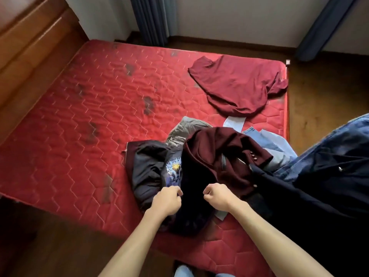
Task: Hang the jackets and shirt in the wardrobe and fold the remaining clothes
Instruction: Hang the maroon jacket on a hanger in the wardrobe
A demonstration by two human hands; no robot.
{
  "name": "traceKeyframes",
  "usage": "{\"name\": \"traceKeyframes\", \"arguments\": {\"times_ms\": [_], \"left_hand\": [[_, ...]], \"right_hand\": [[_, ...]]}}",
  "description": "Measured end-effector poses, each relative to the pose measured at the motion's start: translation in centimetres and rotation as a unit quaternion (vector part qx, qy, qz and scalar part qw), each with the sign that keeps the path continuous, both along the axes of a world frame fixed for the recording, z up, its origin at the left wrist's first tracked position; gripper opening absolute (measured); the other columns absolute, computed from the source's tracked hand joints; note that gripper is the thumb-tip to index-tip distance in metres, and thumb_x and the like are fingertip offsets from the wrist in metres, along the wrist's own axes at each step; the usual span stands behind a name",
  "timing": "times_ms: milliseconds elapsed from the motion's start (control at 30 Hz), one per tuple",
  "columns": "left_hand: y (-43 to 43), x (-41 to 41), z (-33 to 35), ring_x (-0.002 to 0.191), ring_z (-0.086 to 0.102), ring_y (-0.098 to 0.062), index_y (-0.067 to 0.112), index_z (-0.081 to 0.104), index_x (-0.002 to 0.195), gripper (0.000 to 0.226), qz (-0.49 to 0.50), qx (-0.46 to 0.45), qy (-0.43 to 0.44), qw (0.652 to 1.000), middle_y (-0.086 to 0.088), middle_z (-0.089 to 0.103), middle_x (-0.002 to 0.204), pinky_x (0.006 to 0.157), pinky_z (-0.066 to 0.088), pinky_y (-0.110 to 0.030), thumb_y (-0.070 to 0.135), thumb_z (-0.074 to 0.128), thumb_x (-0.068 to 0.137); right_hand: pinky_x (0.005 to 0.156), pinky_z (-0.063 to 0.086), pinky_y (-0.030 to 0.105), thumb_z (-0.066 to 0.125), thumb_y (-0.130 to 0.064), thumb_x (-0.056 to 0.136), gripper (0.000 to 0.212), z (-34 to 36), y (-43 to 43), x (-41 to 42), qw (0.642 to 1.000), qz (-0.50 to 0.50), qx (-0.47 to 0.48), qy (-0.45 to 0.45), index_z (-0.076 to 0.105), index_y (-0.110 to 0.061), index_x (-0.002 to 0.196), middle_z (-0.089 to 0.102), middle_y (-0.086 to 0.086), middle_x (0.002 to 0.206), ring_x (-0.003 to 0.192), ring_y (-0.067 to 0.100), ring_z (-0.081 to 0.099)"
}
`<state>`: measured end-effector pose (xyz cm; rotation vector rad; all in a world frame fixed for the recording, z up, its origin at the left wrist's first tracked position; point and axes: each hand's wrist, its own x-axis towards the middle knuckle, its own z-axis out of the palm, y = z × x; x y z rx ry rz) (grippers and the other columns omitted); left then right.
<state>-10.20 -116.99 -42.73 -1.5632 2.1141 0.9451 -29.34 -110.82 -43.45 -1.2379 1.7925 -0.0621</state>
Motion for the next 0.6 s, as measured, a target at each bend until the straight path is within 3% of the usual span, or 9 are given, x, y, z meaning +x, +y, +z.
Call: {"name": "traceKeyframes", "arguments": {"times_ms": [167, 333, 467, 600], "left_hand": [[-2.3, 2.1, -8.4, 0.117, 0.057, -0.021, 0.029, 0.061, 0.121, 0.049, -0.032, -0.011, 0.015, 0.999, 0.005, 0.063, 0.124, 0.094, 0.047, -0.036, 0.002, 0.044, 0.084], [-2.9, 5.1, -17.1, 0.143, 0.036, -0.018, 0.027, 0.041, 0.148, 0.071, -0.061, 0.087, 0.02, 0.994, 0.004, 0.035, 0.159, 0.113, 0.034, -0.032, -0.002, 0.042, 0.082], [-2.9, 6.7, -22.4, 0.135, 0.048, -0.021, 0.021, 0.035, 0.152, 0.072, 0.021, 0.207, 0.051, 0.977, -0.006, 0.045, 0.152, 0.111, 0.037, -0.029, -0.005, 0.039, 0.085], [-3.0, 7.8, -25.5, 0.133, 0.05, -0.025, 0.017, 0.041, 0.145, 0.073, 0.136, 0.289, 0.115, 0.941, -0.005, 0.042, 0.152, 0.104, 0.045, -0.038, -0.019, 0.03, 0.083]], "right_hand": [[0.095, 0.048, 0.031, 0.053, -0.018, 0.091, 0.03, -7.5, -1.0, 4.6, 0.997, -0.034, 0.055, -0.035, 0.07, -0.011, 0.115, 0.071, 0.008, 0.117, 0.111, 0.025, 0.063], [0.099, 0.045, 0.03, 0.056, -0.023, 0.091, 0.042, -15.1, -0.6, 8.3, 0.981, -0.121, 0.136, -0.069, 0.059, -0.01, 0.131, 0.069, 0.006, 0.121, 0.117, 0.024, 0.06], [0.105, 0.042, 0.034, 0.065, -0.036, 0.09, 0.064, -20.1, -1.1, 10.6, 0.966, -0.164, 0.184, -0.083, 0.043, -0.005, 0.141, 0.056, 0.013, 0.136, 0.127, 0.029, 0.052], [0.106, 0.041, 0.042, 0.074, -0.056, 0.077, 0.093, -23.9, -2.6, 13.5, 0.956, -0.204, 0.2, -0.063, 0.033, -0.003, 0.142, 0.045, 0.015, 0.141, 0.132, 0.033, 0.045]]}}
